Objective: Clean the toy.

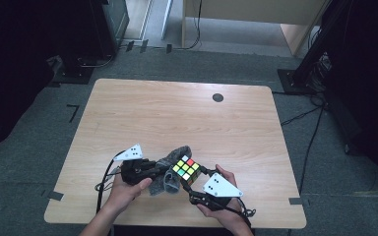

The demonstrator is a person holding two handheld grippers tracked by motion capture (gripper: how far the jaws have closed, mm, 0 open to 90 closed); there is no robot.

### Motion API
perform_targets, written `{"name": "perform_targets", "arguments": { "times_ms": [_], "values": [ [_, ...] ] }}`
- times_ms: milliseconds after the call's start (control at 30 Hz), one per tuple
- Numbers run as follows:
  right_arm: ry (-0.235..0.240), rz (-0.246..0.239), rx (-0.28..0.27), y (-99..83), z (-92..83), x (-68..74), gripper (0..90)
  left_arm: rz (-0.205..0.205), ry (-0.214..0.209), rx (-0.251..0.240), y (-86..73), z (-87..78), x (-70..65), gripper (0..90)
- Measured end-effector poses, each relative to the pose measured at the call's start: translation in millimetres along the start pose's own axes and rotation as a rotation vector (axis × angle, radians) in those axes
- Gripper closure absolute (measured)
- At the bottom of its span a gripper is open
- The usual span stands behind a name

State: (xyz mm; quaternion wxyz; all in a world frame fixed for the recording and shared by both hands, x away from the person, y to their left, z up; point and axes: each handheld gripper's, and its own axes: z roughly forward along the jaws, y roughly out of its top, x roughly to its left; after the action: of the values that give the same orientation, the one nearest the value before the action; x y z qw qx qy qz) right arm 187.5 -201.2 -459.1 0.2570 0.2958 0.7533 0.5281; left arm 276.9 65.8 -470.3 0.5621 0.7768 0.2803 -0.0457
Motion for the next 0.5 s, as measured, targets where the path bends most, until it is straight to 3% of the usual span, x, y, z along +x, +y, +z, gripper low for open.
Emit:
{"name": "perform_targets", "arguments": {
  "times_ms": [100,233,400,433,500],
  "values": [
    [-0.003,0.008,-0.007,0.7,-0.9,-2.0,34.6,-0.035,-0.036,-0.057,3.0,-5.6,1.2,71.6],
    [-0.012,0.006,0.017,-3.4,0.8,-3.3,34.6,-0.088,-0.12,-0.14,6.3,-13.2,3.4,71.6],
    [0.004,0.008,0.001,-0.7,-0.5,-0.1,34.6,-0.086,-0.131,-0.072,3.4,-5.0,3.7,71.5],
    [0.007,0.01,-0.006,-0.1,-1.8,-0.6,34.6,-0.073,-0.119,-0.049,2.4,-3.2,3.2,71.5],
    [0.009,0.023,-0.023,1.2,-4.1,-2.1,34.6,-0.006,-0.058,-0.001,0.2,0.0,0.0,71.5]
  ]
}}
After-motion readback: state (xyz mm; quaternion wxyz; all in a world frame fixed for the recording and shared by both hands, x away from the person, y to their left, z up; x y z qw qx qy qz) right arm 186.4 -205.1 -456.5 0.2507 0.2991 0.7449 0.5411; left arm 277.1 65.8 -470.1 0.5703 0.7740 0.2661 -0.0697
